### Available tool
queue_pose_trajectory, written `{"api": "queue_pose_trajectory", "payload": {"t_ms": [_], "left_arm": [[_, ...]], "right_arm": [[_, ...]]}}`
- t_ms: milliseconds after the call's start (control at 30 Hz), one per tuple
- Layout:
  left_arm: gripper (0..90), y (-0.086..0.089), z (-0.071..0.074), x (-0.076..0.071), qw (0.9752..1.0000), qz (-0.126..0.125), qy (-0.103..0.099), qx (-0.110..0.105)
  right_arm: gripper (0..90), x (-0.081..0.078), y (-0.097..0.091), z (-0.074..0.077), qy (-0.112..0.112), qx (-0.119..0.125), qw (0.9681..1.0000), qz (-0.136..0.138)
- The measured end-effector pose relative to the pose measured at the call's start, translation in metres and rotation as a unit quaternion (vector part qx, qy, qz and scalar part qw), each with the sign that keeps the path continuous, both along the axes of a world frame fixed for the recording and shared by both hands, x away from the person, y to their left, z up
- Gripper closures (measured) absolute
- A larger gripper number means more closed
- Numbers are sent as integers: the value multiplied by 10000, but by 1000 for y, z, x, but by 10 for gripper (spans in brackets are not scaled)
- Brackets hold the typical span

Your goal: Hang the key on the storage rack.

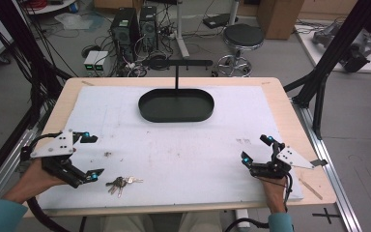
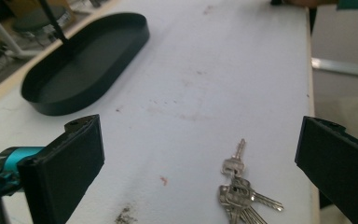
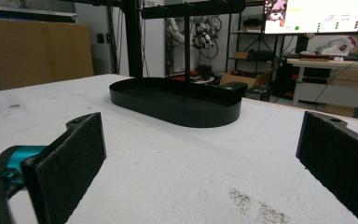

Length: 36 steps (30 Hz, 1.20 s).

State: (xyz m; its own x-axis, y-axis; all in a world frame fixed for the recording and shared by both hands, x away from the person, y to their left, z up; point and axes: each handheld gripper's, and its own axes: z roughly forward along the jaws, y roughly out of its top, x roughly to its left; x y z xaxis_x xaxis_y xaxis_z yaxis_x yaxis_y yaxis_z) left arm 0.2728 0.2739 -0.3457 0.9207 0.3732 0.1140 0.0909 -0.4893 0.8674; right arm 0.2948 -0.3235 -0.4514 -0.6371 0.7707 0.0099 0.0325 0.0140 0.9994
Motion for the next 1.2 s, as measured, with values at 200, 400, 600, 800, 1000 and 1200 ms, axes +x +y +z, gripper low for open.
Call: {"api": "queue_pose_trajectory", "payload": {"t_ms": [200, 400, 600, 800, 1000, 1200], "left_arm": [[17, -14, 1, 4, 9982, -249, 171, 509], [18, -27, -7, 5, 9936, -470, 261, 989], [18, -40, -16, 10, 9884, -681, 493, 1262], [18, -54, -24, 14, 9818, -787, 619, 1612], [36, -61, -31, 16, 9754, -854, 760, 1883], [36, -65, -38, 18, 9685, -905, 913, 2134]], "right_arm": [[5, -1, 0, 0, 38, 2, 10000, 16], [5, -1, 0, 0, 37, 2, 10000, 15], [5, -1, 0, 0, 42, 7, 10000, 11], [5, -1, 0, 0, 38, 1, 10000, 14], [5, -1, 0, 0, 35, 6, 10000, 18], [5, -1, 0, 0, 23, 0, 10000, 15]]}}
